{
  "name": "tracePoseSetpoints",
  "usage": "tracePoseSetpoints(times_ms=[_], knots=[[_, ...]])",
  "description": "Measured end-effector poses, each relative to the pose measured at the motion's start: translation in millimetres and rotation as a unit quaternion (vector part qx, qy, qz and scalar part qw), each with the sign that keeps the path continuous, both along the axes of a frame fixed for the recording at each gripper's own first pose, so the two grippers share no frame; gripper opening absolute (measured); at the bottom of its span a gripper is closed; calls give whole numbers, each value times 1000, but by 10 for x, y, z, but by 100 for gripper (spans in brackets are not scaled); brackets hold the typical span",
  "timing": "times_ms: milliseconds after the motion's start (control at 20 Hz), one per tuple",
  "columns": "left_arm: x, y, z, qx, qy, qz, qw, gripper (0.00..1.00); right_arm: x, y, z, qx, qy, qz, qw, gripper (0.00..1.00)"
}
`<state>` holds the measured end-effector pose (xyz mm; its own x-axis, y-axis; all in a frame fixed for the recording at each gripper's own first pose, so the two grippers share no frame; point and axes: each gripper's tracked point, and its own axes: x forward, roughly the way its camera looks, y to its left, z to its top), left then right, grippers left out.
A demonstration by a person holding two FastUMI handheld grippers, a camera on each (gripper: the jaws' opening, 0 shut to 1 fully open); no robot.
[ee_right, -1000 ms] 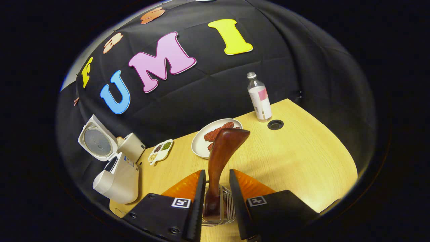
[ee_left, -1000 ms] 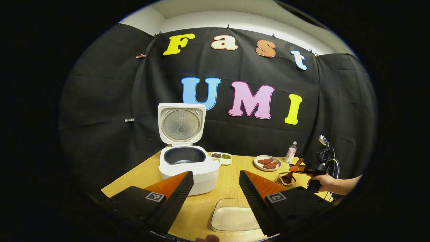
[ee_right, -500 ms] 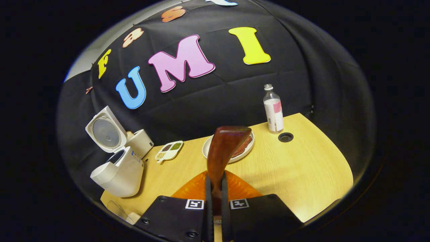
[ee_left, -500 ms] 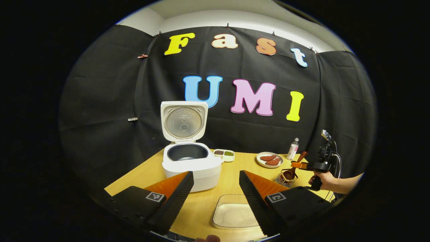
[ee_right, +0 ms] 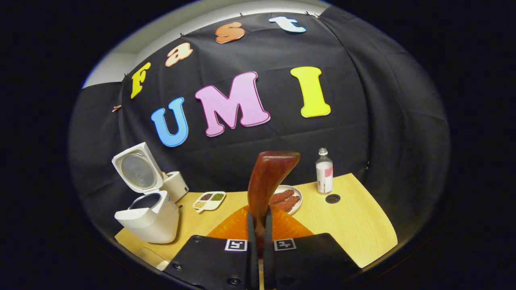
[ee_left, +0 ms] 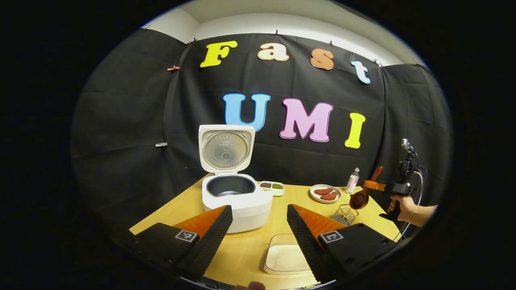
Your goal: Close the left gripper, press the button to open the rice cooker; take a wooden spoon from the chopstick holder with the right hand, scoop a spoonful of rice and pour it into the rice cooker, then put the wooden spoon back into the chopstick holder.
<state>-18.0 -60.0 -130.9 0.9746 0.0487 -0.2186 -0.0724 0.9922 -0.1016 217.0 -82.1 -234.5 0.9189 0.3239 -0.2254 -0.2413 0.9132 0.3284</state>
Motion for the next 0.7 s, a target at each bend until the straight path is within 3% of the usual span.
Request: tracePoseSetpoints(times_ms=[350,700], knots=[[14,236,140,1,-11,-22,1000,94,-964,749,804,14,-24,65,997,9],[7,383,223,6,-17,-46,999,94,-1787,1642,393,-54,8,122,991,9]])
